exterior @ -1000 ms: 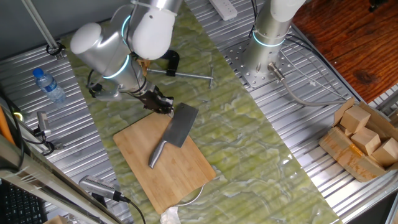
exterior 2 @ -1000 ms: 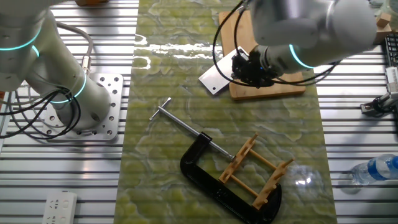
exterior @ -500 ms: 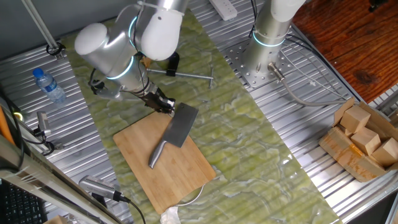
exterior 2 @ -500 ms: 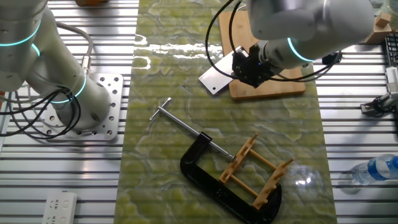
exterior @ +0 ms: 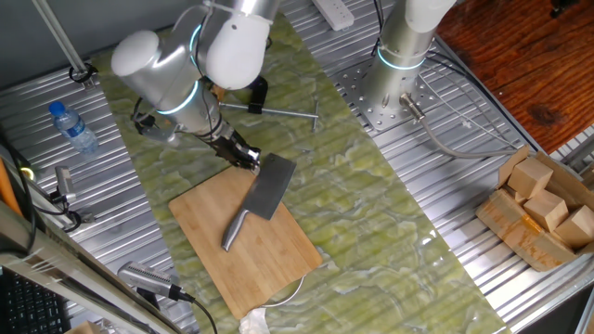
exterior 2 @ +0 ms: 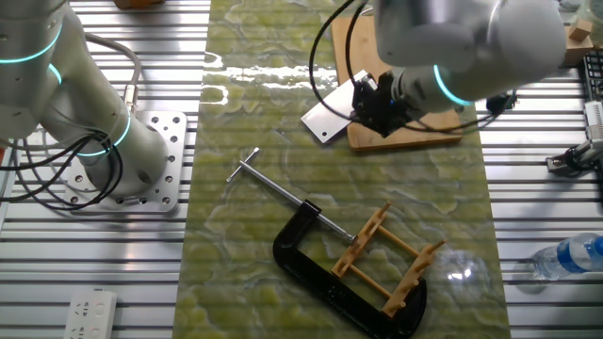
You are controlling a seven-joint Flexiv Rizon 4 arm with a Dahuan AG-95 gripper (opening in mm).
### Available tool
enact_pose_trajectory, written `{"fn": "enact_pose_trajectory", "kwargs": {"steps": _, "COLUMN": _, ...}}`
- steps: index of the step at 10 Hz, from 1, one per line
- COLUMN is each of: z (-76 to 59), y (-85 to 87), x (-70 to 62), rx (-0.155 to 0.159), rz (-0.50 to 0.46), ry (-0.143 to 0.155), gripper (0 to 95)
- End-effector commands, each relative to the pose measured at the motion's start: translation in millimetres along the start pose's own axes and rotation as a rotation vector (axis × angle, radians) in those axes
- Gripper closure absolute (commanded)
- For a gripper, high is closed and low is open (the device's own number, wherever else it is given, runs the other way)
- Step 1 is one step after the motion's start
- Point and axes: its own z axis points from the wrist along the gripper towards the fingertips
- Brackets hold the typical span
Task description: Put the knife on the knife rack
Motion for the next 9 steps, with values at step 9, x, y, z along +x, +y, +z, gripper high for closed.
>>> {"fn": "enact_pose_trajectory", "kwargs": {"steps": 9, "z": 9.6, "y": -18.1, "x": 34.2, "rx": -0.180, "rz": -0.086, "ry": 0.027, "gripper": 76.0}}
